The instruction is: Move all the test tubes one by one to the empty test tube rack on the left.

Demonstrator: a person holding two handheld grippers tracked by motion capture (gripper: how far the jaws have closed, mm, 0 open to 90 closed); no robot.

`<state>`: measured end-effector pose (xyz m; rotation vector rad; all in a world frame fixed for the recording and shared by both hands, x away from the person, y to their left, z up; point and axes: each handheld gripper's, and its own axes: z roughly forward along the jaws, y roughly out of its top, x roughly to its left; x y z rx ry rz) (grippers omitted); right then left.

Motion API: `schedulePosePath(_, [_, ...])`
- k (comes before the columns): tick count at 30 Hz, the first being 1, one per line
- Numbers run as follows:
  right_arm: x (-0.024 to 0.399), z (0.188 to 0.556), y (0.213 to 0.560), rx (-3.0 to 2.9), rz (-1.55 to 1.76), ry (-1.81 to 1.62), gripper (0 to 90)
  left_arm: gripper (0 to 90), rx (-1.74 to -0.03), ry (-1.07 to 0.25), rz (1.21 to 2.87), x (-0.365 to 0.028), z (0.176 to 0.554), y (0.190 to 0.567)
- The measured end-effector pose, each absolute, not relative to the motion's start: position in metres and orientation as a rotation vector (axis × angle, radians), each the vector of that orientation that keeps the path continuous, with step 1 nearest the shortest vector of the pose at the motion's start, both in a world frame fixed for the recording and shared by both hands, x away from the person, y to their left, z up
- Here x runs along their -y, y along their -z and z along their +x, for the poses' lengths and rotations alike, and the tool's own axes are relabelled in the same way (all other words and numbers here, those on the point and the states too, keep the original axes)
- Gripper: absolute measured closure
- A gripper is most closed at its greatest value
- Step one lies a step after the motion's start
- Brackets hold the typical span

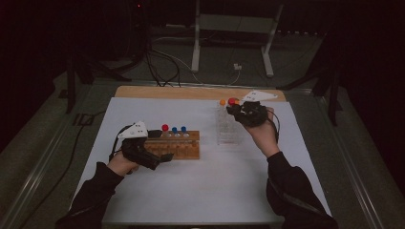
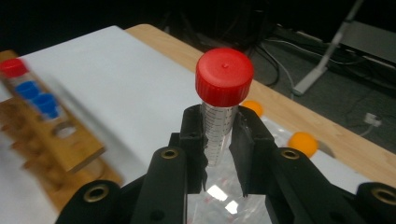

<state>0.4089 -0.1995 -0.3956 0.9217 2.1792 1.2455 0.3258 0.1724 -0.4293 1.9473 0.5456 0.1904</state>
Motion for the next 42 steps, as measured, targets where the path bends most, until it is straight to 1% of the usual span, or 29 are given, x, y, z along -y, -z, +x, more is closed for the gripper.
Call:
schedulePosePath(6, [0.196, 0.388, 0.401, -2.226, 0.874, -1.269, 75.5, 0.6, -0.541, -0.169, 1.946, -0.168, 0.324, 0.427])
schedulePosePath(8, [0.195, 0.383, 0.403, -2.238, 0.86, -1.275, 75.5, 0.5, -0.546, -0.182, 1.965, -0.165, 0.323, 0.426])
schedulePosePath(24, [0.184, 0.332, 0.429, -2.349, 0.783, -1.32, 75.5, 1.2, -0.492, -0.154, 1.994, -0.141, 0.314, 0.426])
schedulePosePath(30, [0.175, 0.318, 0.437, -2.401, 0.737, -1.308, 75.5, 1.3, -0.47, -0.145, 1.998, -0.133, 0.31, 0.425])
schedulePosePath(39, [0.161, 0.302, 0.438, -2.453, 0.649, -1.349, 75.5, 1.3, -0.442, -0.117, 1.987, -0.122, 0.304, 0.424])
schedulePosePath(42, [0.156, 0.297, 0.438, -2.466, 0.613, -1.365, 75.5, 2.8, -0.419, -0.103, 1.992, -0.117, 0.3, 0.424])
